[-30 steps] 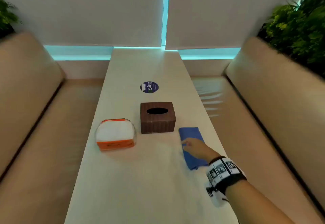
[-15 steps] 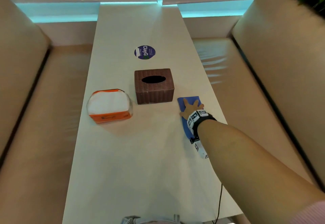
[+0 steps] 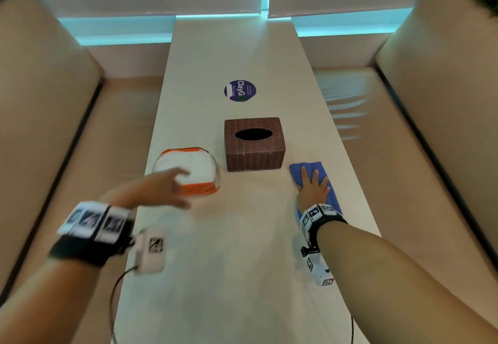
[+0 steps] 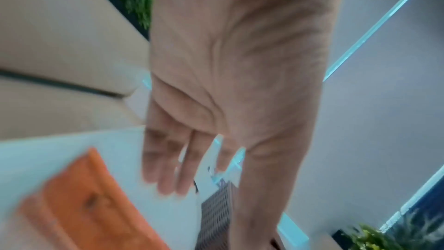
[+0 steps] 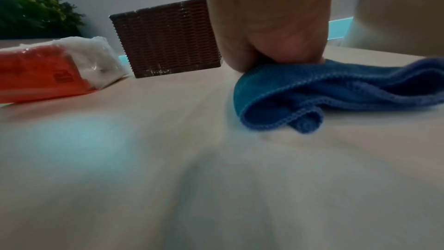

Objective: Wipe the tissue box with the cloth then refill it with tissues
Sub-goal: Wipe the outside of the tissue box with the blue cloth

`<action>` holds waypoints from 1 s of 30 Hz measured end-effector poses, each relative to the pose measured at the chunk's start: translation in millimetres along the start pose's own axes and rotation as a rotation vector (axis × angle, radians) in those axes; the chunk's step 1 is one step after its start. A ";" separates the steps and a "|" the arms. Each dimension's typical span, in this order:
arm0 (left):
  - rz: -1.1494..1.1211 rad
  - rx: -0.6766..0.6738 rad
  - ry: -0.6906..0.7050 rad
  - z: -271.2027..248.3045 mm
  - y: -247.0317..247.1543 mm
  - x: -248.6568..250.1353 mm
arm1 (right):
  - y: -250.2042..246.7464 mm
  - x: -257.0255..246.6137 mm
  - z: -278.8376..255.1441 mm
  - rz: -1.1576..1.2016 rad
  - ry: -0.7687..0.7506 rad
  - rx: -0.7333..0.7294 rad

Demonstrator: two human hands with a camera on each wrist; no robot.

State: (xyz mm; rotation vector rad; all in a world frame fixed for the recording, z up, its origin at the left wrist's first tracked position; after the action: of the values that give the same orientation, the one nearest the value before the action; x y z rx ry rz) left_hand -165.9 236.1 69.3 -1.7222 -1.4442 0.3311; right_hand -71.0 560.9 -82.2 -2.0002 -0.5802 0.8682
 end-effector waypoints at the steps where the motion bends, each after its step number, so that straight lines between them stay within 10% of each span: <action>1: -0.081 0.142 0.068 23.1 -9.8 15.7 | -1.9 -0.1 1.6 0.018 0.002 -0.003; 10: 0.031 0.147 0.055 150.4 -25.3 55.1 | -43.2 -25.9 23.6 0.823 -0.081 0.147; 19: 0.021 0.070 0.154 177.0 -33.1 46.6 | -44.3 -37.9 59.3 1.222 -0.045 -0.291; 30: -0.375 -0.001 0.331 160.1 -40.9 74.2 | -97.2 -24.9 41.3 1.375 -0.036 -0.421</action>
State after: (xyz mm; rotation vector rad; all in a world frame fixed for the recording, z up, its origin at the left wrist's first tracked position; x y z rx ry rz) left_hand -278.4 370.7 24.1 -1.3891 -1.4755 -0.1501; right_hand -125.6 617.0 -7.0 -2.6887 0.8315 1.6277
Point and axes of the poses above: each hand's wrist, its own z-axis towards the middle knuckle, its own y-axis out of the palm, x = y × z, the point moved 1 cm from there along z, towards the middle knuckle, and after that the axes turned 9 degrees about z, right-handed, at the moved point
